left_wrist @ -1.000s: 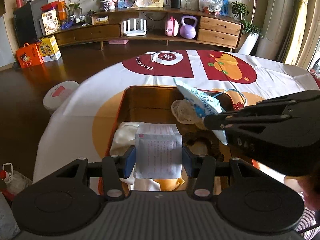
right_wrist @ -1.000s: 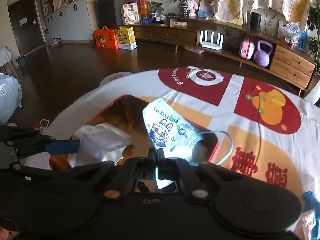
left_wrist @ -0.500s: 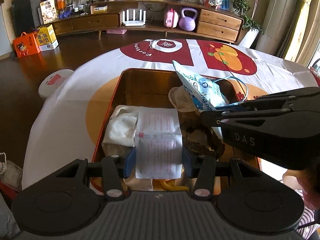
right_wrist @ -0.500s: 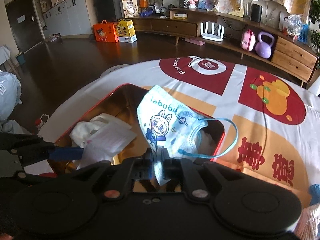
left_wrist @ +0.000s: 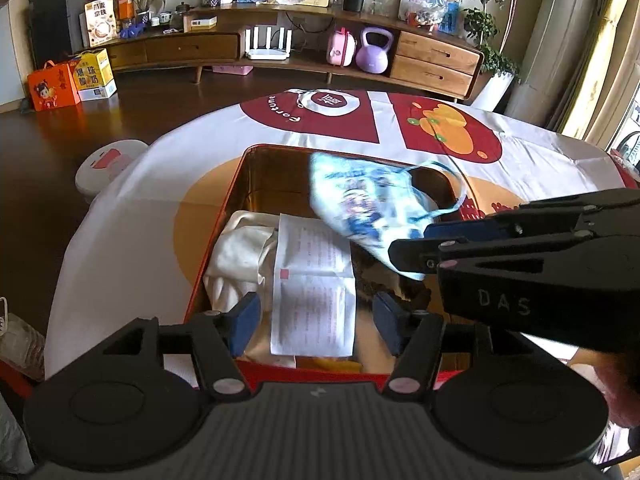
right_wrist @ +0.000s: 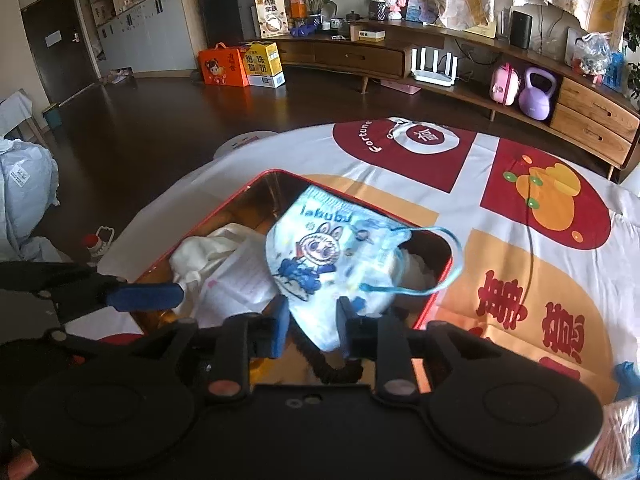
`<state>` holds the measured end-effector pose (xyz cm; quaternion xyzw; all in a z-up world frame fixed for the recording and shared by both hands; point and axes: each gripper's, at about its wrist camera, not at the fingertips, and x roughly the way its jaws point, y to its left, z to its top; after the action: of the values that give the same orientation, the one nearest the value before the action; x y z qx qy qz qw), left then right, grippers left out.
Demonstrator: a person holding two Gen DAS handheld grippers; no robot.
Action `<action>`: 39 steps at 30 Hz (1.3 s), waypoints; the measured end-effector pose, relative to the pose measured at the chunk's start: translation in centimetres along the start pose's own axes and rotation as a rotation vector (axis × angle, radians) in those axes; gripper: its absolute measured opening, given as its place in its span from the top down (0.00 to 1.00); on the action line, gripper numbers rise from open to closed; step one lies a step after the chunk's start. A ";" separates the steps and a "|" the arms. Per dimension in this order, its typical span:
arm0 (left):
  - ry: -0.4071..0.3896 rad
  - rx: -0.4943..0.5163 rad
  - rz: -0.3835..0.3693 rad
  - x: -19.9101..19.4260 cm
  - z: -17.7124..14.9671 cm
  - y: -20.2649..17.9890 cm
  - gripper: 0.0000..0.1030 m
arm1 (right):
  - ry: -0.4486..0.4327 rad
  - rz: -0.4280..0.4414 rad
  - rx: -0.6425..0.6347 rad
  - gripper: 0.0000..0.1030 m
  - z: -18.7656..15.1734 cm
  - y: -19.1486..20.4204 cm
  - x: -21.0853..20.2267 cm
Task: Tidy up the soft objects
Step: 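Open both tools to drop the packet and mask into the tin, then move both open tools back toward the cotton swabs and plastic bag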
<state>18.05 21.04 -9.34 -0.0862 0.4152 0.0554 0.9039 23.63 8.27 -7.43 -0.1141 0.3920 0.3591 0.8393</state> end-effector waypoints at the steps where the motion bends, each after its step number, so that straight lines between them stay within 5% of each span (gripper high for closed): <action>1: -0.001 -0.001 0.000 -0.2 -0.1 -0.1 0.40 | -0.003 0.001 0.001 0.72 0.0 0.1 -0.3; 15: -0.077 0.006 0.025 -4.2 -0.6 -1.0 0.34 | -0.063 0.003 0.001 0.57 -0.8 0.4 -4.9; 20: -0.106 0.002 0.028 -5.7 -0.8 -1.6 0.34 | -0.101 0.003 0.006 0.41 -1.2 0.3 -7.2; 39: -0.182 0.026 -0.027 -9.7 -2.5 -6.5 0.20 | -0.220 -0.013 0.087 0.12 -4.5 -3.2 -15.3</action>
<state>11.01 13.86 -2.82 -0.0746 0.3310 0.0454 0.9396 16.58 -4.07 0.60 -0.0401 0.3118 0.3467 0.8837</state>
